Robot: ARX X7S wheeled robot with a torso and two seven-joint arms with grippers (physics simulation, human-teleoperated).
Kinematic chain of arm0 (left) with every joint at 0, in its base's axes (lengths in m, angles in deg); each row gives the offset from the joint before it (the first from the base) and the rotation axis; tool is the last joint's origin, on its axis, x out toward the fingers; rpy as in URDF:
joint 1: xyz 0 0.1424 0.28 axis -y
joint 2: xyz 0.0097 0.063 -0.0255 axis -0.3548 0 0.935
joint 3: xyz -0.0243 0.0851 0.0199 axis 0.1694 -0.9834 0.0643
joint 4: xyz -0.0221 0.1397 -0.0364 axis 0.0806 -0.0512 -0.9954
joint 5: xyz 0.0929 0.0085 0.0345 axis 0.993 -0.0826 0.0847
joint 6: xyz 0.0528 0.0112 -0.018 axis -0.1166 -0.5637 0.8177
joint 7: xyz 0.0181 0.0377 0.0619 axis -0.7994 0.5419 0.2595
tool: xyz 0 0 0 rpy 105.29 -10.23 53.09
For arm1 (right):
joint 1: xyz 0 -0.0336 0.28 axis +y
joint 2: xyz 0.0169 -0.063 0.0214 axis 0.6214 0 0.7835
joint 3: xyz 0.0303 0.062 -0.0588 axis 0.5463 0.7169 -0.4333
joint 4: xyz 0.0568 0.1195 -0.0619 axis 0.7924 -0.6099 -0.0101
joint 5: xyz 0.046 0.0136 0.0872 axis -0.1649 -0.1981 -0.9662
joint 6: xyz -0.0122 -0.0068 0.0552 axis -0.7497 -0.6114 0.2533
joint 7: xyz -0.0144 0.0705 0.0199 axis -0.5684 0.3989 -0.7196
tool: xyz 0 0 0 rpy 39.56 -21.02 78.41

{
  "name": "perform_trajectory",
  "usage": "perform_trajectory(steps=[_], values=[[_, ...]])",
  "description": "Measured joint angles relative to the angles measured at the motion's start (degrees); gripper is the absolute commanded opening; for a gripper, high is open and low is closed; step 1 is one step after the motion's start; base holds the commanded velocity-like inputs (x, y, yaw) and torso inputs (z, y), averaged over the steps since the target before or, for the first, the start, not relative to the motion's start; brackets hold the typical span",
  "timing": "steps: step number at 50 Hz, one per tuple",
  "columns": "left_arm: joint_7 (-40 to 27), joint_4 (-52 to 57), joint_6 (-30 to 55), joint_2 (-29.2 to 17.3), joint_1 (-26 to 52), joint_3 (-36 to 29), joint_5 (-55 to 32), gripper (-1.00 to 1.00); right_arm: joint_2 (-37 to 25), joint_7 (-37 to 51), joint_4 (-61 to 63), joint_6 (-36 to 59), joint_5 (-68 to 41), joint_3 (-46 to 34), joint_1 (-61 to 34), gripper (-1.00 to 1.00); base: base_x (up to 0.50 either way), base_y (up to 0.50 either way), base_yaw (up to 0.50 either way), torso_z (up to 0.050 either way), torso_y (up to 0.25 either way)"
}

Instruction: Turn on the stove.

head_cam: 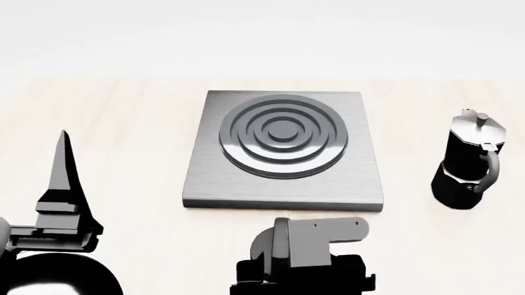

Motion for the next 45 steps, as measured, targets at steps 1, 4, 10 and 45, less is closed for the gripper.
perform_trajectory(steps=[1, 4, 10, 45], values=[[0.0, 0.0, 0.0, 0.0, 0.0, 0.0, 0.0, 1.00, 0.0, 0.0, -0.2, -0.1, 0.0, 0.0, 0.0, 1.00, 0.00, 0.00, 0.00, 0.000, 0.000], [-0.1, -0.1, 0.0, 0.0, 0.0, 0.0, -0.1, 1.00, 0.0, 0.0, -0.8, -0.3, -0.1, -0.2, -0.1, 1.00, 0.00, 0.00, 0.00, 0.000, 0.000], [-0.2, -0.1, -0.1, -0.1, 0.0, 0.0, -0.2, 1.00, 0.1, -0.2, -2.2, -1.0, -0.1, -0.6, -0.4, 1.00, 0.00, 0.00, 0.00, 0.000, 0.000], [-0.7, -0.3, -0.6, -0.7, 0.1, -0.3, -0.7, 1.00, -1.8, 4.1, 0.4, -1.0, -1.1, -0.7, 2.2, 1.00, 0.00, 0.00, 0.00, 0.000, 0.000]])
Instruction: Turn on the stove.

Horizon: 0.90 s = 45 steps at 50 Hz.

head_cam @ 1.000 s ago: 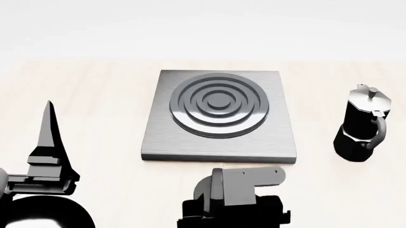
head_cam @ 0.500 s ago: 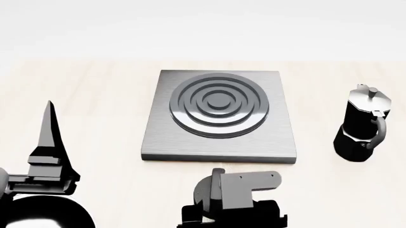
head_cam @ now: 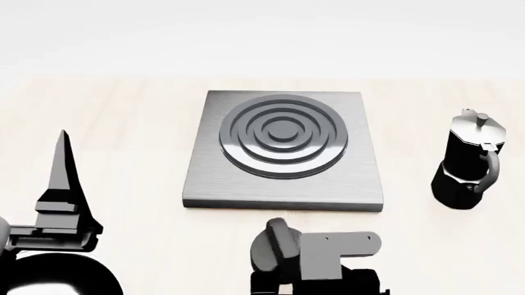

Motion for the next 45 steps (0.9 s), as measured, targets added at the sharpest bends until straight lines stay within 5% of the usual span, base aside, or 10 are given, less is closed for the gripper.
perform_trajectory(steps=[45], values=[[-0.8, -0.2, -0.3, -0.6, 0.2, -0.8, -0.4, 1.00, -5.9, 14.6, 21.4, 4.5, -2.0, 11.1, 7.3, 1.00, 0.00, 0.00, 0.00, 0.000, 0.000]])
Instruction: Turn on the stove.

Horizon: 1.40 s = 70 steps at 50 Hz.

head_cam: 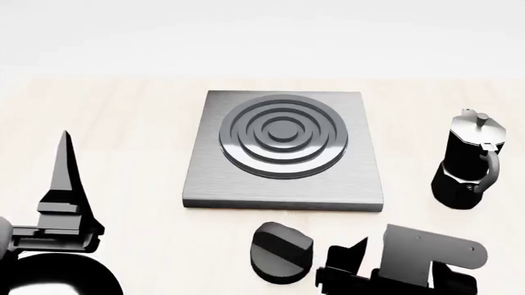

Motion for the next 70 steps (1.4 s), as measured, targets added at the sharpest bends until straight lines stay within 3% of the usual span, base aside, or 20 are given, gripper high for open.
perform_trajectory(steps=[70], values=[[-1.4, -0.1, 0.1, -0.8, 0.3, -0.7, -1.1, 1.00, -5.4, 8.4, 26.5, 7.3, 5.2, -9.2, -0.4, 1.00, 0.00, 0.00, 0.00, 0.000, 0.000]])
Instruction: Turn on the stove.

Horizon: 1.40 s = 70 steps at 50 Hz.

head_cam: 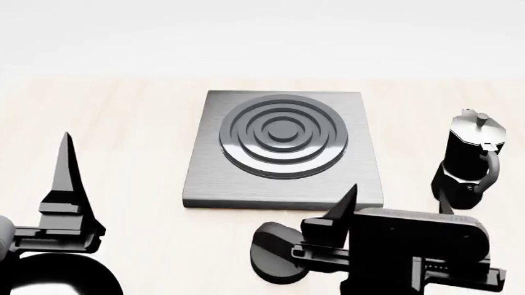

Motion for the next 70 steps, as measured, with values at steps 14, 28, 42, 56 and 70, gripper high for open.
perform_trajectory(steps=[14, 28, 42, 56, 70], values=[[-0.2, -0.2, -0.3, -0.2, 0.0, -0.1, -0.1, 1.00, -0.6, 0.9, 3.6, 1.7, 0.6, -1.9, -1.1, 1.00, 0.00, 0.00, 0.00, 0.000, 0.000], [-0.4, -0.2, -0.3, -0.4, 0.0, -0.3, -0.3, 1.00, -1.2, 1.7, 6.8, 3.7, 1.1, -3.8, -2.3, 1.00, 0.00, 0.00, 0.00, 0.000, 0.000], [-0.6, -0.2, -0.3, -0.5, 0.2, -0.4, -0.4, 1.00, -1.6, 2.3, 9.2, 5.3, 1.5, -5.5, -3.5, 1.00, 0.00, 0.00, 0.00, 0.000, 0.000], [-0.8, -0.4, -0.6, -0.7, 0.3, -0.7, -0.4, 1.00, -1.9, 2.7, 11.2, 5.9, 1.6, -6.8, -4.4, 1.00, 0.00, 0.00, 0.00, 0.000, 0.000], [-1.0, -0.5, -0.7, -0.9, 0.3, -0.9, -0.4, 1.00, -2.1, 3.0, 13.4, 6.7, 1.7, -8.0, -5.3, 1.00, 0.00, 0.00, 0.00, 0.000, 0.000]])
